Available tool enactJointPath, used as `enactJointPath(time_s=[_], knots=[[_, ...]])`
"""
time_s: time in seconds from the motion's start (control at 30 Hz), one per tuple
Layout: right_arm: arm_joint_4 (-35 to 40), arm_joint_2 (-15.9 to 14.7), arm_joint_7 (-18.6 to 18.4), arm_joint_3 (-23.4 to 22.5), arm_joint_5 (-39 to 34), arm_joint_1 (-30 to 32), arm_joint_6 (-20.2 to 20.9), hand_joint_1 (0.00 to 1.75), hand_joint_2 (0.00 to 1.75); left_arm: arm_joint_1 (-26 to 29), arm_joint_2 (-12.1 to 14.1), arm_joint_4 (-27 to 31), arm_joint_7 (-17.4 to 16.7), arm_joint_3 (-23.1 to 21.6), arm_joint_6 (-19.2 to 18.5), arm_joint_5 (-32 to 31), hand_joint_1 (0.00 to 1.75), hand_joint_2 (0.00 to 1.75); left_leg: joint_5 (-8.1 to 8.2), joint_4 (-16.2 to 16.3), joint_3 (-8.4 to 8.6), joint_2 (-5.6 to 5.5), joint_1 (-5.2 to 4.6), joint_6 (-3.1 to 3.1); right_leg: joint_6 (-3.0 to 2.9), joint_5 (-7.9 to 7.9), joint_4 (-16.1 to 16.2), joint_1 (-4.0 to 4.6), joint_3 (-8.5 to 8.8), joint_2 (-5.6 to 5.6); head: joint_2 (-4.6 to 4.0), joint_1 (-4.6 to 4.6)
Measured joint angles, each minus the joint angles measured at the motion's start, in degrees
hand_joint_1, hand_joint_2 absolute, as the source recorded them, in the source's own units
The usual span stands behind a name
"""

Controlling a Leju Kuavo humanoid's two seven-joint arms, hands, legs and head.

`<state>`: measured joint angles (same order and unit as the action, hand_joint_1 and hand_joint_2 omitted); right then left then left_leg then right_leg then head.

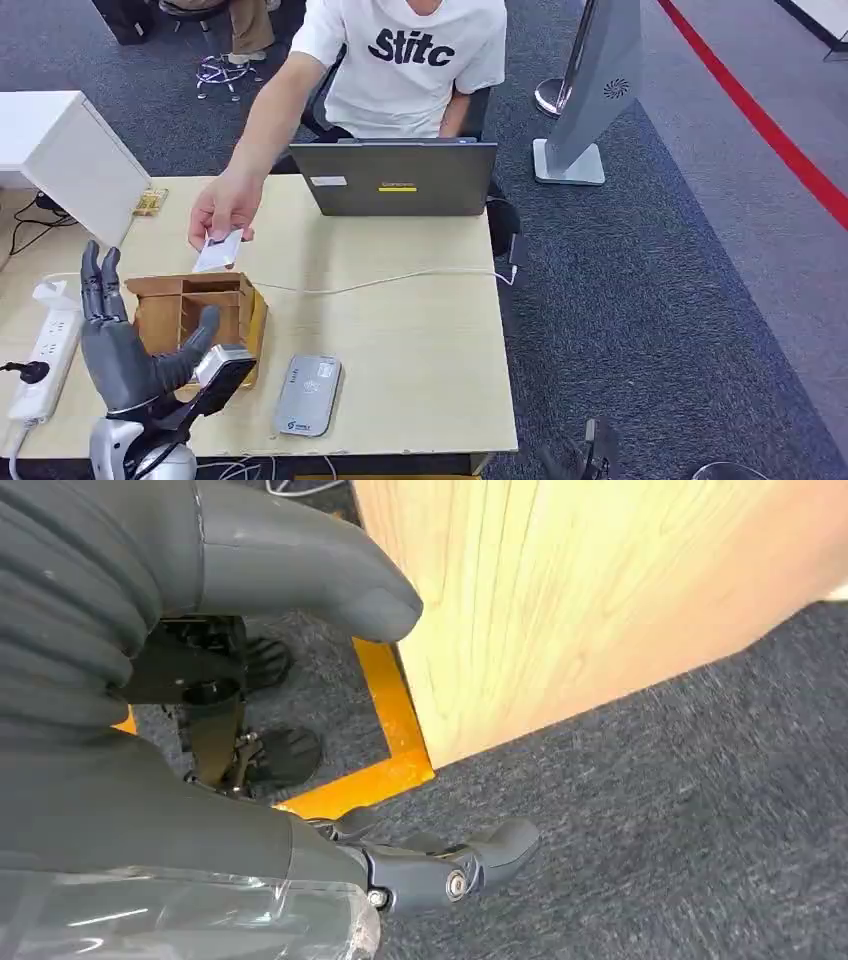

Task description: Pass the card to the sensor for recognition and then transmit it.

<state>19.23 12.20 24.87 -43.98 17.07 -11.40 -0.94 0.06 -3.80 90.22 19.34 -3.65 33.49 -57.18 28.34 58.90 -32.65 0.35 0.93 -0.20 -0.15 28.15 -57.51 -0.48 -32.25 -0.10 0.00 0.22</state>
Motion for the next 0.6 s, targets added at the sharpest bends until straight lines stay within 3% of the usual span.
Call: enactJointPath(time_s=[0.1, 0.13, 0.43, 0.6], knots=[[-0.15, 0.0, -0.33, 0.79, 0.31, -0.42, 0.35, 0.0, 1.75, -3.12, 1.18, -4.36, -2.03, -0.37, 0.72, -3.77, 0.0, 1.75, 0.0, 0.0, 0.0, 0.0, 0.0, 0.0, 0.0, 0.0, 0.0, 0.0, 0.0, 0.0, 0.0, 0.02], [-0.24, 0.0, -0.55, 0.98, 0.35, -0.6, 0.55, 0.0, 1.75, -3.96, 1.6, -5.57, -2.64, -0.46, 0.83, -4.92, 1.75, 1.75, 0.0, 0.0, 0.0, 0.01, 0.0, 0.0, -0.01, -0.01, -0.01, 0.0, 0.0, 0.01, 0.0, -0.02], [-1.03, 0.0, -2.27, 3.69, 0.5, -1.97, 1.55, 0.0, 1.75, -11.66, 6.38, -15.38, -8.56, -1.16, 3.04, -18.3, 1.75, 1.75, -0.08, 0.0, 0.0, 0.0, 0.0, 0.0, -0.03, -0.03, -0.03, 0.0, 0.0, 0.01, 0.0, 0.0], [-1.4, 0.02, -3.23, 5.33, 0.46, -2.63, 2.14, 0.0, 1.75, -14.34, 8.81, -17.28, -11.28, -1.09, 4.59, -26.38, 1.75, 1.75, -0.09, 0.0, -0.01, -0.01, 0.01, 0.0, -0.03, -0.03, -0.05, 0.01, 0.0, -0.01, 0.0, 0.0]])
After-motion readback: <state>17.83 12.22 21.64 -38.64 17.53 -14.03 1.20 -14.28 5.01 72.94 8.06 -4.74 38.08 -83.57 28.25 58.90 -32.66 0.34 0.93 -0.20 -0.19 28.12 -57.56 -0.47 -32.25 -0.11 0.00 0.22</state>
